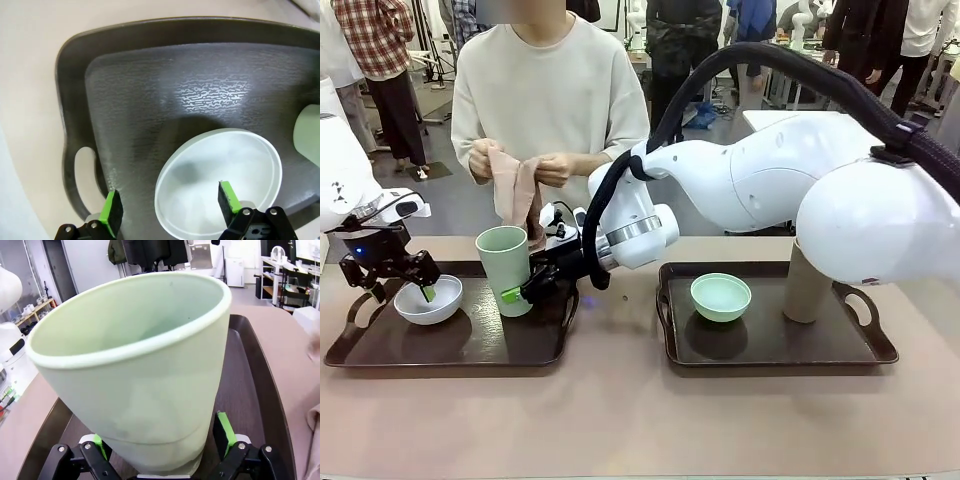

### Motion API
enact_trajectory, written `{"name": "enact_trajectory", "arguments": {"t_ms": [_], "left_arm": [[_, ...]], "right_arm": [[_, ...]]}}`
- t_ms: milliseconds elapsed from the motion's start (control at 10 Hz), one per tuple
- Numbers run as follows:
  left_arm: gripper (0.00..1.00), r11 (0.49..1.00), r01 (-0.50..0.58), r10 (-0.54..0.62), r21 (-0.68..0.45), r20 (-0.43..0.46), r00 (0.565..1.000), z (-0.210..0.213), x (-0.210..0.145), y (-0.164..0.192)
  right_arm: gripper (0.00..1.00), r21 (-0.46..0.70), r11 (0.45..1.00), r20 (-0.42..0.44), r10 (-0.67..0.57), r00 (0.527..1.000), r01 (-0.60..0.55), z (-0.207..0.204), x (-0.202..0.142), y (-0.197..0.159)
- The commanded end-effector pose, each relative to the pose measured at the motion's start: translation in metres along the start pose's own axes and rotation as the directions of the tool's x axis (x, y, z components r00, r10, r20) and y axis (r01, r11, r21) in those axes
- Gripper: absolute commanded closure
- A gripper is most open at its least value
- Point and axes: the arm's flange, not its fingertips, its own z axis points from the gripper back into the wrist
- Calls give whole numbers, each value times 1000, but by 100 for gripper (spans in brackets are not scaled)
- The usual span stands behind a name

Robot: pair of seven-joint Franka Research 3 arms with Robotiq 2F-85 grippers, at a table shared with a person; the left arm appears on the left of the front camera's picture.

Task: Set up a tray with a mat and arrange the tableware.
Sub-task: Pick up the Picnic Bowl and Reusable plastic cup from the Handle tray in front of the human's position and hold them in the air.

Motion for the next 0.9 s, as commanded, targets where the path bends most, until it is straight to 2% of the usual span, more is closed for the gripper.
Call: {"name": "enact_trajectory", "arguments": {"t_ms": [0, 100, 200, 300, 400, 600, 700, 800], "left_arm": [[0, 999, -1, 1, -38, 2, 1000, -2, 8, 6], [36, 999, -5, 6, -53, 28, 1000, -1, 9, 7], [55, 998, -11, 13, -54, 32, 999, -2, 8, 7], [91, 999, -12, 14, -53, 31, 999, -2, 9, 6], [100, 999, -11, 12, -48, 31, 999, -2, 9, 6], [100, 999, -1, 2, -38, 25, 1000, -3, 9, 6], [92, 999, 0, 1, -34, 23, 1000, -4, 8, 5], [100, 1000, 2, -1, -31, 23, 1000, -3, 8, 6]], "right_arm": [[0, 18, 1000, 9, 12, 1000, -12, -5, 3, -7], [26, 31, 999, 19, 35, 999, -36, -5, 3, -7], [59, 34, 999, 20, 31, 999, -32, -5, 2, -6], [86, 40, 998, 23, 38, 999, -39, -5, 1, -5], [100, 41, 998, 23, 42, 999, -42, -5, 1, -5], [100, 43, 998, 27, 46, 999, -47, -5, 0, -5], [79, 46, 998, 28, 47, 999, -48, -5, -1, -5], [79, 45, 998, 29, 50, 998, -52, -4, -1, -5]]}}
